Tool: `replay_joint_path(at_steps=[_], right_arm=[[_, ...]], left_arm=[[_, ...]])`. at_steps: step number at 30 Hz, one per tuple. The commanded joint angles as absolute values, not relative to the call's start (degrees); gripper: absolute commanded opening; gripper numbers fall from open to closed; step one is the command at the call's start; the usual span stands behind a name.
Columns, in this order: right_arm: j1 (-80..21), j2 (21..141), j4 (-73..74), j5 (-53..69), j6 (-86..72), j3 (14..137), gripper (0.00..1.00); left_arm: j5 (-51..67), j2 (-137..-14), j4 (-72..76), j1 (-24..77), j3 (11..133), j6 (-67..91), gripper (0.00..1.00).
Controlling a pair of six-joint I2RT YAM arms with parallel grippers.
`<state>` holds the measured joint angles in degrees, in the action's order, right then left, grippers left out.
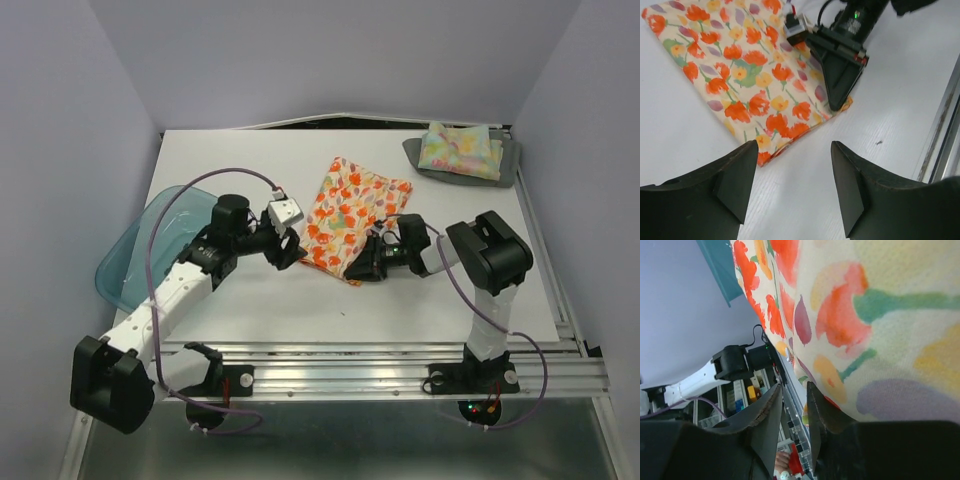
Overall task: Fold and stack the skirts
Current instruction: Fold the skirt
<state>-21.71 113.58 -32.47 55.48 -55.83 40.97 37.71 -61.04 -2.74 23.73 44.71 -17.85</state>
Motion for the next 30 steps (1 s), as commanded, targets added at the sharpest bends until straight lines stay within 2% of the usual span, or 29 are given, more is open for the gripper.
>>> replay_joint_path(at_steps=[1, 5, 14, 22, 30], right_arm=[[-20.13, 115.67, -21.05, 56.51, -49.50, 41.92, 0.32], [-20.13, 111.90, -9.34, 56.07, -38.00, 45.08, 0.29], [-20.13, 110.56, -0.53, 55.90, -32.17, 48.86, 0.29], [-19.60, 112.76, 2.46, 57.57, -31.64, 50.36, 0.27], [-19.60, 114.43, 2.37, 58.53, -32.26, 51.59, 0.26]], left_arm=[[34.74, -67.04, -11.60, 26.27, 44.12, -43.16, 0.70], [21.48, -69.08, -3.89, 30.93, 38.16, -53.41, 0.69], [12.23, -79.53, 17.04, 41.83, 34.72, -62.13, 0.73], [14.49, -87.98, 19.87, 42.45, 37.36, -68.18, 0.63], [19.34, -86.48, 12.75, 43.15, 38.58, -68.73, 0.62]])
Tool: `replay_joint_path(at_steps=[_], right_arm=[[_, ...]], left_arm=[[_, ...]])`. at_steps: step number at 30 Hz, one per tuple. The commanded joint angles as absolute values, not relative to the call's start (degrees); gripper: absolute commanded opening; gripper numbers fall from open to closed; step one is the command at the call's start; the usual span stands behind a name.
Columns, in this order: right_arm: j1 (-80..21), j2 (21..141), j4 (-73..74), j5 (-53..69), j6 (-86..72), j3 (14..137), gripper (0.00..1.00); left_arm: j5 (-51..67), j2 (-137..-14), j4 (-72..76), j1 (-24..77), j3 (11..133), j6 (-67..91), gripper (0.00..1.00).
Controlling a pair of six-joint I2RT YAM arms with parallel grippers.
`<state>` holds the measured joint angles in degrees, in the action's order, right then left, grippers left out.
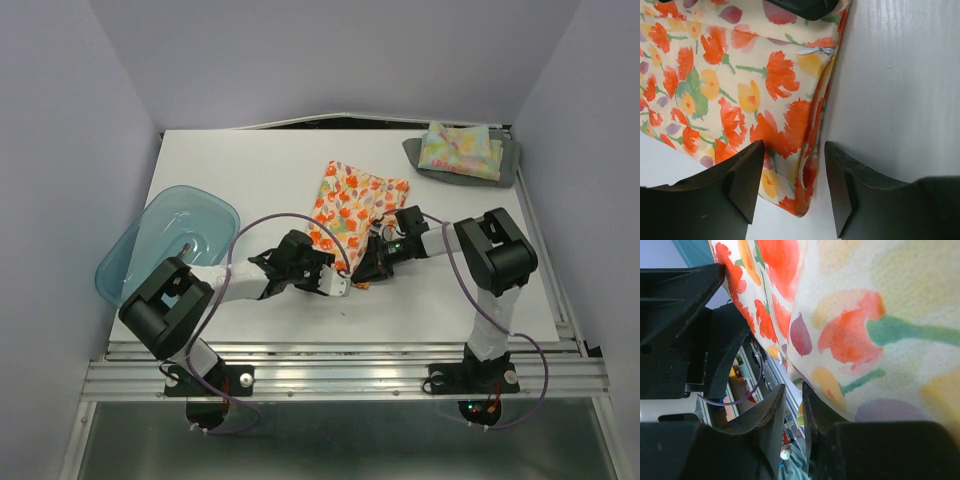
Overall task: Fold and stack the skirts
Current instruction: Fold the skirt
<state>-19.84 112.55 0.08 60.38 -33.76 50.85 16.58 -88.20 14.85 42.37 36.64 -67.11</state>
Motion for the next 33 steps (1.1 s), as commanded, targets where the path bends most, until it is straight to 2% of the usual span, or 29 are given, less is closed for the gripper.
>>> replay_joint_path(at_steps=[1, 5, 9, 14, 15, 17, 18, 20, 25, 29, 30, 33], right_arm=[[-19.60, 114.52, 2.37, 58.71, -32.26, 51.50, 0.26], [-19.60, 114.96, 2.37, 59.24, -32.26, 51.42, 0.26], [-19.60, 114.87, 2.37, 59.68, -32.34, 51.33, 0.25], [-19.60, 115.31, 2.37, 60.21, -32.52, 51.59, 0.24], [-19.60, 115.23, 2.37, 60.38, -32.52, 51.77, 0.24], [-19.60, 114.96, 2.37, 60.64, -32.52, 52.03, 0.25], [-19.08, 114.61, 2.37, 60.73, -32.69, 52.21, 0.26], [-17.67, 113.91, 2.63, 61.43, -33.57, 53.61, 0.28], [-11.44, 109.87, 4.13, 61.79, -35.42, 60.53, 0.39], [-9.76, 107.40, 6.23, 59.69, -32.10, 66.95, 0.59], [-9.76, 107.66, 8.59, 58.55, -26.60, 72.54, 0.63], [-9.76, 111.61, 15.64, 54.59, -21.19, 84.26, 0.65]], left_arm=[[18.81, -87.01, 12.48, 43.33, 38.76, -68.82, 0.62], [16.80, -90.96, 10.64, 43.59, 40.86, -70.22, 0.61], [15.03, -94.39, 9.41, 43.68, 44.90, -68.38, 0.47], [15.38, -95.80, 6.86, 43.68, 46.84, -69.08, 0.37], [15.38, -95.97, 6.25, 43.77, 47.54, -69.26, 0.28], [15.38, -96.15, 3.35, 43.68, 48.34, -69.70, 0.18], [15.64, -96.07, 0.56, 43.68, 49.30, -69.61, 0.08], [17.48, -95.02, -3.76, 43.68, 50.36, -70.05, 0.01], [21.18, -91.06, -14.39, 44.21, 52.38, -68.30, 0.00], [23.46, -90.44, -20.91, 45.09, 54.49, -65.31, 0.00], [24.42, -90.44, -22.14, 45.26, 55.62, -64.52, 0.00], [28.12, -91.23, -29.08, 45.35, 58.88, -61.09, 0.00]])
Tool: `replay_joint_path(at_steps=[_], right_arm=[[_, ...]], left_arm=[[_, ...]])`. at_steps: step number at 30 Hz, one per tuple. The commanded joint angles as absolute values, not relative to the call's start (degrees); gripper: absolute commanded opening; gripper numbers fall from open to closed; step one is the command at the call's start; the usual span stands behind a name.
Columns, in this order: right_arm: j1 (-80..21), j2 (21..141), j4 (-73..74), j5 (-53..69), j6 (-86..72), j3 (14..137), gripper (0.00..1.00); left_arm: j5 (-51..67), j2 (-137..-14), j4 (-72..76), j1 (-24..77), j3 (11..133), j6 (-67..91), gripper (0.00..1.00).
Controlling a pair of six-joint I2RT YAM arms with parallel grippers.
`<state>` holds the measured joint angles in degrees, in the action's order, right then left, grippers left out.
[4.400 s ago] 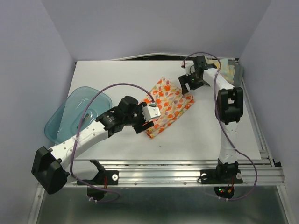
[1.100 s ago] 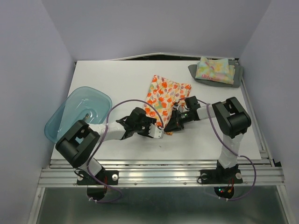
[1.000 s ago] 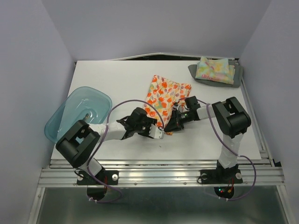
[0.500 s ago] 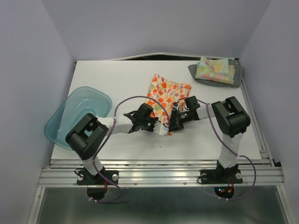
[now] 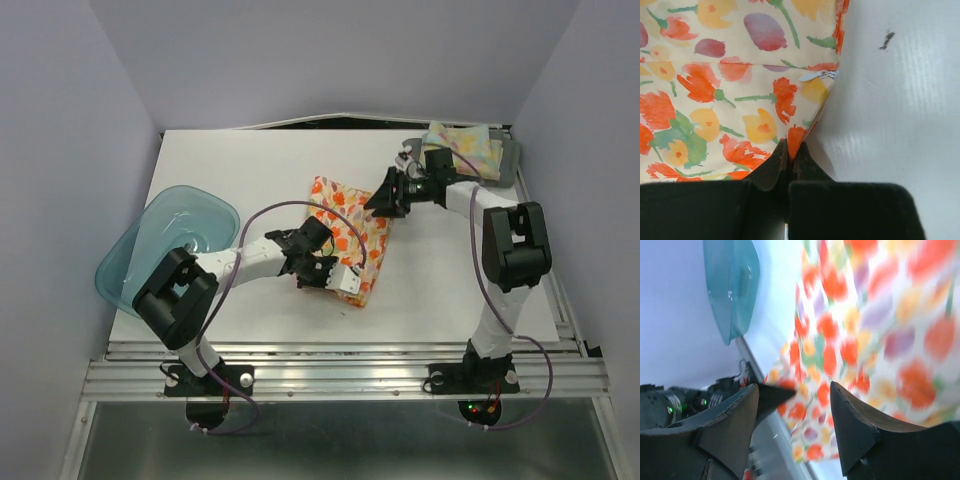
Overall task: Fold and stack the skirts
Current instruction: Fold the skirt
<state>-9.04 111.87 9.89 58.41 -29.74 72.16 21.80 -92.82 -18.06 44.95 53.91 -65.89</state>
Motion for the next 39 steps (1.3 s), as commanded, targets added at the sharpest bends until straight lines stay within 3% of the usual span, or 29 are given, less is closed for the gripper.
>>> replay_joint_path(at_steps=[1, 6, 12, 17, 25, 39], right_arm=[[-9.76, 114.67, 17.91, 51.97, -20.05, 86.90, 0.65], [-10.28, 124.95, 21.79, 47.03, -13.29, 101.83, 0.65], [-12.74, 136.21, 23.47, 46.58, -9.33, 108.28, 0.58], [-15.99, 139.04, 27.42, 49.74, -4.40, 104.52, 0.53], [-18.36, 134.39, 27.33, 55.54, -1.14, 93.27, 0.35], [-19.42, 128.76, 28.48, 60.12, 2.46, 85.17, 0.32]], left_arm=[[29.26, -91.58, -30.57, 45.44, 59.58, -59.52, 0.00], [35.93, -92.98, -39.09, 45.53, 65.46, -55.56, 0.00], [39.46, -94.92, -44.20, 45.44, 71.09, -51.34, 0.00], [42.01, -97.38, -49.74, 45.53, 76.02, -51.50, 0.00], [40.87, -99.40, -52.21, 44.74, 83.30, -50.71, 0.00], [34.55, -111.62, -51.95, 37.62, 96.14, -51.86, 0.00]])
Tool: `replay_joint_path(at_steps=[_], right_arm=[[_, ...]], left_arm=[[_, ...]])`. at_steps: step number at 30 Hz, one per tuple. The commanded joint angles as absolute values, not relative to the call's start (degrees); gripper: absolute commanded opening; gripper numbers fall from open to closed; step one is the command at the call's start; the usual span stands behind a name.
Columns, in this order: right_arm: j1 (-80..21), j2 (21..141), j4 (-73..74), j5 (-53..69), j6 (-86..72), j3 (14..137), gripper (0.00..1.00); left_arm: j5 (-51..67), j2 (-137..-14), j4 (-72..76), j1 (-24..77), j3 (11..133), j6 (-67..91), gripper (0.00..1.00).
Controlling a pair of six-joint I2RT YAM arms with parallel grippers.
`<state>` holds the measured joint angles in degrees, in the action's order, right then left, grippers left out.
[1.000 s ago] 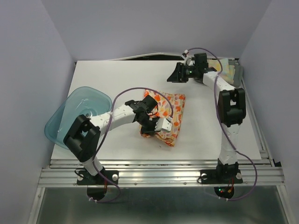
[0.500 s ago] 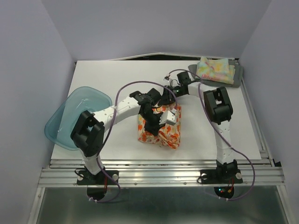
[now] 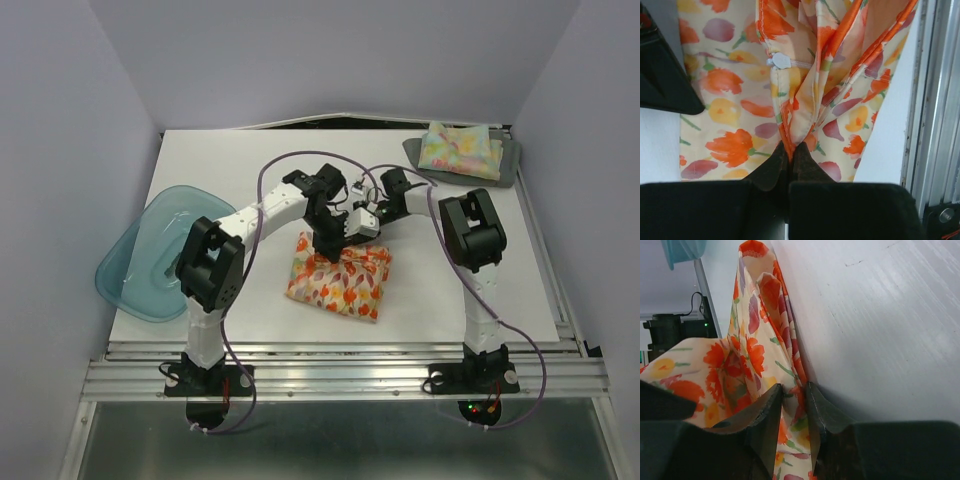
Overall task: Fold and stack the skirts
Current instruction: Fold the skirt
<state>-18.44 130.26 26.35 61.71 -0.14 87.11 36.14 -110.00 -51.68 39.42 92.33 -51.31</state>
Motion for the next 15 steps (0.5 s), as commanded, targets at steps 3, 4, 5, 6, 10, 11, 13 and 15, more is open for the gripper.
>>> replay_joint_path(at_steps=[3, 4, 5, 6, 10, 11, 13, 15], right_arm=[[-19.42, 128.85, 28.74, 60.64, 2.64, 84.90, 0.32], [-19.42, 128.85, 28.74, 60.73, 2.72, 84.73, 0.32], [-19.42, 128.93, 28.83, 60.82, 2.64, 84.73, 0.32], [-19.42, 129.02, 28.74, 60.91, 2.64, 84.64, 0.32], [-19.95, 129.29, 28.74, 61.17, 2.72, 84.64, 0.33], [-19.95, 129.37, 28.83, 61.17, 2.72, 84.73, 0.32], [-19.95, 129.72, 28.83, 61.08, 2.73, 84.99, 0.32], [-19.95, 130.34, 28.83, 61.00, 2.64, 85.60, 0.33]], left_arm=[[33.84, -113.28, -50.54, 37.00, 97.12, -51.42, 0.00], [33.58, -113.55, -49.58, 36.91, 97.47, -51.33, 0.00], [33.31, -114.08, -49.22, 37.00, 97.64, -51.33, 0.00], [32.88, -114.52, -48.78, 36.91, 98.26, -51.33, 0.00], [32.08, -115.14, -47.11, 36.91, 98.53, -51.15, 0.00], [31.82, -115.05, -46.67, 37.00, 98.44, -51.15, 0.00], [31.64, -115.14, -46.06, 37.00, 98.87, -51.24, 0.00], [31.47, -115.66, -45.53, 37.09, 99.31, -51.15, 0.00]])
